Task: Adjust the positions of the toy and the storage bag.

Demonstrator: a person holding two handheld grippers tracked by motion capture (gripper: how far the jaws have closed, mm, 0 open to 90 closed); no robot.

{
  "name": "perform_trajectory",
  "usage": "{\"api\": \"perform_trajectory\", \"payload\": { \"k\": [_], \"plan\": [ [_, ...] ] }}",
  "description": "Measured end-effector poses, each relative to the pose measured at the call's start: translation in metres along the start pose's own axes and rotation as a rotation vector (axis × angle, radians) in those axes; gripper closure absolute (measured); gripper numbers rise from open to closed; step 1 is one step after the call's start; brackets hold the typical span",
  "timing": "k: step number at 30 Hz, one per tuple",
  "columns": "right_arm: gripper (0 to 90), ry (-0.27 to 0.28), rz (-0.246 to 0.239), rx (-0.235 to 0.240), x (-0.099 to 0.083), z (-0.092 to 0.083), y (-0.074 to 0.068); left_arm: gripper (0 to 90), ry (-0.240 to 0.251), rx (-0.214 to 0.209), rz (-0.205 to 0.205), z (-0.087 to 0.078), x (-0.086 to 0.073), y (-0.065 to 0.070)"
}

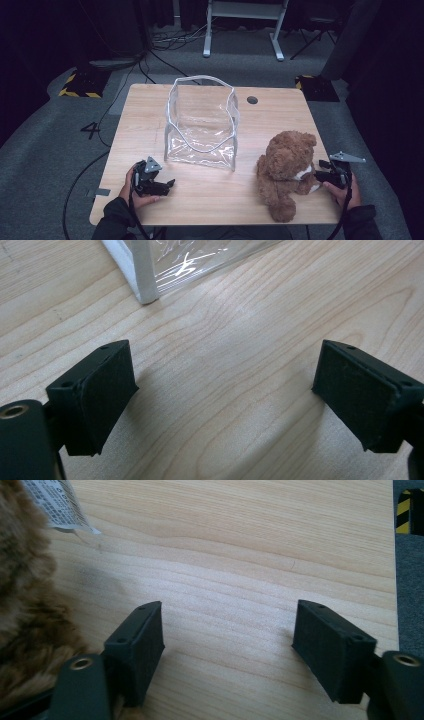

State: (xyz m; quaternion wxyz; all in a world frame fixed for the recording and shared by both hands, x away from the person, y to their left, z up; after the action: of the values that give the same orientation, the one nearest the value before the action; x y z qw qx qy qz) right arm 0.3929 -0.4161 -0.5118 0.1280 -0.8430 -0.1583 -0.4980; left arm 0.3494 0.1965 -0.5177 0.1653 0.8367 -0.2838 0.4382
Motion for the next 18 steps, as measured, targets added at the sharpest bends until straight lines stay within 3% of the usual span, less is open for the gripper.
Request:
{"api": "perform_trajectory", "payload": {
  "k": [16,18],
  "plan": [
    [25.7,0.026,-0.068,-0.021,0.002,-0.020,0.007,9.7,0.000,0.003,0.001,0.000,0.000,0.000],
    [25.6,0.046,-0.085,0.002,0.008,-0.027,0.006,9.7,0.000,0.003,0.001,0.000,0.000,0.000]
  ]
}}
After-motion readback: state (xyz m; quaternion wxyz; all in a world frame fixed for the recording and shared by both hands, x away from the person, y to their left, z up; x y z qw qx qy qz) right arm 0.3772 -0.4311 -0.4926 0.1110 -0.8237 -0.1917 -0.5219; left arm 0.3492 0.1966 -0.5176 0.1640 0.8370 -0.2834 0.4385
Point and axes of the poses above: each handheld gripper's, and its own axes: z roughly forward along the jaws, x roughly out of its top, y roughly to its right, the point moved 1 cm from there along z, roughly forward along the jaws, and after that the axes turned 13 degrees about y, right-handed, at the moved point
